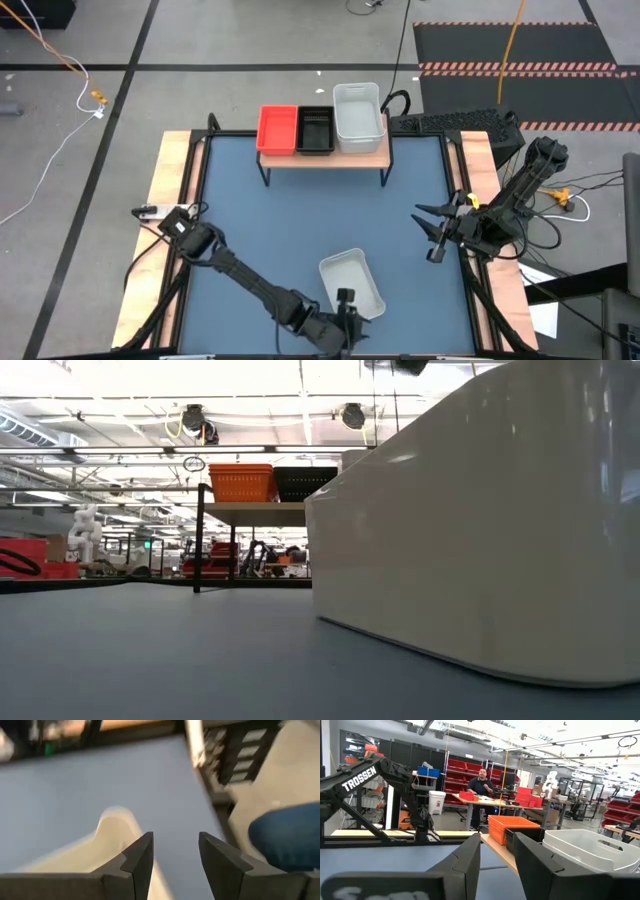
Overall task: Stack baskets on shelf by color
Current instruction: Stack the gray bin on top of the other gray bins on the shelf
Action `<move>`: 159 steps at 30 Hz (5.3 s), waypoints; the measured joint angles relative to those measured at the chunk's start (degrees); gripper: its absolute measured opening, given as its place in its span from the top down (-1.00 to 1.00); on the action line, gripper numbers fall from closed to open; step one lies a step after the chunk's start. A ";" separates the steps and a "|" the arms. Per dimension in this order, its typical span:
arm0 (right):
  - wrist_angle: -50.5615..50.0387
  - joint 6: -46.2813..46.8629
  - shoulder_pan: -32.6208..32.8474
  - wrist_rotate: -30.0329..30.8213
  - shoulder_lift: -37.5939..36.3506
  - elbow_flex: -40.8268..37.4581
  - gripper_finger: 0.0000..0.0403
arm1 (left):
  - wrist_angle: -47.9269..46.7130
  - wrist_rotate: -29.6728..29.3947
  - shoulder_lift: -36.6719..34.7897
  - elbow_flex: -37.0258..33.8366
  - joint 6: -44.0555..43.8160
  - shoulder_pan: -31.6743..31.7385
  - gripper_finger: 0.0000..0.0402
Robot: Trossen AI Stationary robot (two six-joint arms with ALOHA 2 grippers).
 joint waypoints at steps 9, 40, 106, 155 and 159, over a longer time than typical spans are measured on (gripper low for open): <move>0.11 0.37 0.00 0.12 0.02 0.00 0.46 | -12.69 3.19 0.01 0.00 -11.92 0.30 0.21; 0.09 -1.06 -0.02 0.07 0.04 0.00 0.46 | -34.94 6.74 -16.87 -0.04 -4.03 0.71 0.97; -0.35 -7.41 -3.15 1.73 0.31 0.00 0.46 | -18.80 25.18 -26.59 -0.02 29.68 52.64 0.97; -0.35 -8.17 -3.13 1.78 0.35 0.00 0.46 | -28.70 12.04 -27.64 0.00 33.01 49.05 0.43; -0.33 -8.98 -3.13 3.90 0.35 0.00 0.46 | -27.66 9.98 -29.70 0.03 34.43 48.25 0.32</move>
